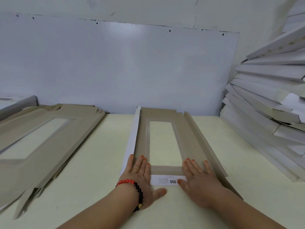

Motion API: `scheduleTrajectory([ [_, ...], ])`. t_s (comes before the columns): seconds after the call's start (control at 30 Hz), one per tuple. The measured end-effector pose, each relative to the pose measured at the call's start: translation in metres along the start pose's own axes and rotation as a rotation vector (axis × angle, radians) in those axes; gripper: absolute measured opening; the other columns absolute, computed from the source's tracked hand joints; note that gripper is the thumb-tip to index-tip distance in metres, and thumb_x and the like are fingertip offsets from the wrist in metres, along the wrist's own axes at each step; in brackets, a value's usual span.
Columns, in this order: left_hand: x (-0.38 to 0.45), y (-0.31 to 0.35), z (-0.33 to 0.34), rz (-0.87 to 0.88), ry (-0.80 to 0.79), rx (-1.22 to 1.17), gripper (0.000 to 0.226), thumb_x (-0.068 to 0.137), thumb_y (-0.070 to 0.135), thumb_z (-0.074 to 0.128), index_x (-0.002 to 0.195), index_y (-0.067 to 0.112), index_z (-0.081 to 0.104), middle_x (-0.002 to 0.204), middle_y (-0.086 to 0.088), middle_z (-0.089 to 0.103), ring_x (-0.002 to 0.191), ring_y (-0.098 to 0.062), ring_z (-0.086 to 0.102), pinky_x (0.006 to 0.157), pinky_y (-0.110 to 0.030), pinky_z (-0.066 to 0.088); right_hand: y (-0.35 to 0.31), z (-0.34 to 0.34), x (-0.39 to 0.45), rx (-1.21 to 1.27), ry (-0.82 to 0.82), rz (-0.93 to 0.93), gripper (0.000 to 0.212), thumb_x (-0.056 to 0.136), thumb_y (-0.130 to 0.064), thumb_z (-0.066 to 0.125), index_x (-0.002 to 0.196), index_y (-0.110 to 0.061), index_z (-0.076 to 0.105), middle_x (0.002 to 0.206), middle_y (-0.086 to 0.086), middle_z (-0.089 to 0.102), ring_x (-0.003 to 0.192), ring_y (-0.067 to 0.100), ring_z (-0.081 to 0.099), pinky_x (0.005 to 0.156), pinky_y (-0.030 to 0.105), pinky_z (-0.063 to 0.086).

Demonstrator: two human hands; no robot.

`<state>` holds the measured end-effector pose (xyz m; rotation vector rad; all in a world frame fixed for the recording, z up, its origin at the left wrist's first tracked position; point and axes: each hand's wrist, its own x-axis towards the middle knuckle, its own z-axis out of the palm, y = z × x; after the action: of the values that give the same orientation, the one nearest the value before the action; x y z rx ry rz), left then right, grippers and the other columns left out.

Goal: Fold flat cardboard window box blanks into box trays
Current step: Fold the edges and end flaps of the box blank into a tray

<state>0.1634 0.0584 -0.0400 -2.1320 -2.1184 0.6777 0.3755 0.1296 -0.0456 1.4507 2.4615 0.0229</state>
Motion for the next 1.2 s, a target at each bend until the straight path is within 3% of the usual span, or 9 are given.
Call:
scheduleTrajectory([
  [0.23,-0.004,-0.015,0.006,-0.061,-0.032,0.001,0.109,0.073,0.085,-0.007,0.15,0.008,-0.016,0.16,-0.009,-0.018,0.141,-0.025,-0.031,0.1,-0.058,-0.034,0.017,-0.001,-0.014,-0.124,0.09,0.155,0.066,0.099,-0.048,0.004,0.155,-0.013,0.007,0.163,0.003,-0.004,0.147,0.022,-0.021,0.107,0.056,-0.025],
  [0.33,-0.004,-0.018,0.01,-0.076,-0.016,-0.029,0.109,0.072,0.086,-0.008,0.15,0.01,-0.016,0.159,-0.008,-0.019,0.14,-0.028,-0.033,0.103,-0.058,-0.031,0.028,-0.008,-0.02,-0.057,0.132,0.237,0.057,0.1,-0.047,0.015,0.15,-0.021,0.024,0.161,0.003,-0.016,0.146,0.035,-0.02,0.112,0.061,-0.005],
  [0.43,-0.002,-0.017,0.017,-0.076,0.026,-0.132,0.112,0.069,0.087,-0.009,0.152,0.011,-0.012,0.161,-0.006,-0.016,0.142,-0.03,-0.029,0.109,-0.057,-0.023,0.04,-0.02,-0.025,0.137,0.121,0.319,0.041,0.098,-0.038,0.034,0.136,-0.023,0.038,0.16,0.008,-0.013,0.138,0.038,0.029,0.099,0.042,0.041],
  [0.5,-0.001,-0.021,0.02,-0.068,0.063,-0.224,0.107,0.072,0.085,-0.007,0.153,0.015,-0.008,0.161,-0.003,-0.014,0.145,-0.029,-0.024,0.114,-0.053,-0.017,0.046,-0.028,-0.027,0.199,0.121,0.345,0.032,0.094,-0.022,0.038,0.124,-0.02,0.049,0.152,0.014,0.021,0.113,0.032,0.055,0.085,0.036,0.049],
  [0.6,0.002,-0.032,0.02,-0.043,0.177,-0.289,0.083,0.088,0.074,0.007,0.154,0.024,0.003,0.162,0.002,-0.006,0.147,-0.028,-0.015,0.118,-0.049,-0.008,0.049,-0.035,-0.026,0.162,0.109,0.343,0.018,0.085,-0.008,0.039,0.093,-0.017,0.053,0.106,0.002,0.057,0.089,0.022,0.06,0.07,0.027,0.046],
  [0.77,0.009,-0.043,0.001,-0.075,0.412,-0.279,0.053,0.095,0.033,0.032,0.147,0.027,0.024,0.161,-0.001,0.007,0.148,-0.03,-0.001,0.119,-0.045,-0.002,0.037,-0.039,-0.024,0.162,0.081,0.292,0.022,0.082,-0.008,0.041,0.066,-0.02,0.035,0.075,-0.003,0.043,0.074,0.02,0.049,0.052,0.024,0.032],
  [0.97,-0.001,0.0,-0.035,0.127,0.347,-0.598,0.046,0.09,0.056,0.033,0.12,0.034,0.061,0.125,0.01,0.058,0.125,-0.017,0.039,0.104,-0.036,0.027,0.0,-0.056,-0.038,0.188,0.028,0.1,0.027,0.087,-0.015,0.046,0.062,-0.015,0.035,0.084,0.008,0.059,0.075,0.021,0.048,0.05,0.022,0.034],
  [1.1,-0.017,0.036,-0.04,0.257,0.129,-0.596,0.078,0.063,0.084,0.031,0.123,0.039,0.054,0.128,0.014,0.057,0.128,-0.016,0.04,0.112,-0.053,0.005,-0.022,-0.065,-0.049,0.329,-0.054,-0.048,0.022,0.086,-0.019,0.052,0.065,-0.014,0.05,0.066,0.001,0.055,0.066,0.02,0.052,0.049,0.016,0.04],
  [1.2,-0.021,0.046,-0.042,0.286,0.106,-0.516,0.06,0.07,0.07,0.046,0.117,0.035,0.057,0.129,0.013,0.052,0.132,-0.02,0.035,0.105,-0.062,-0.016,-0.026,-0.07,-0.055,0.428,-0.081,-0.166,0.025,0.082,-0.015,0.047,0.058,-0.013,0.048,0.059,0.0,0.049,0.061,0.018,0.048,0.046,0.013,0.034],
])
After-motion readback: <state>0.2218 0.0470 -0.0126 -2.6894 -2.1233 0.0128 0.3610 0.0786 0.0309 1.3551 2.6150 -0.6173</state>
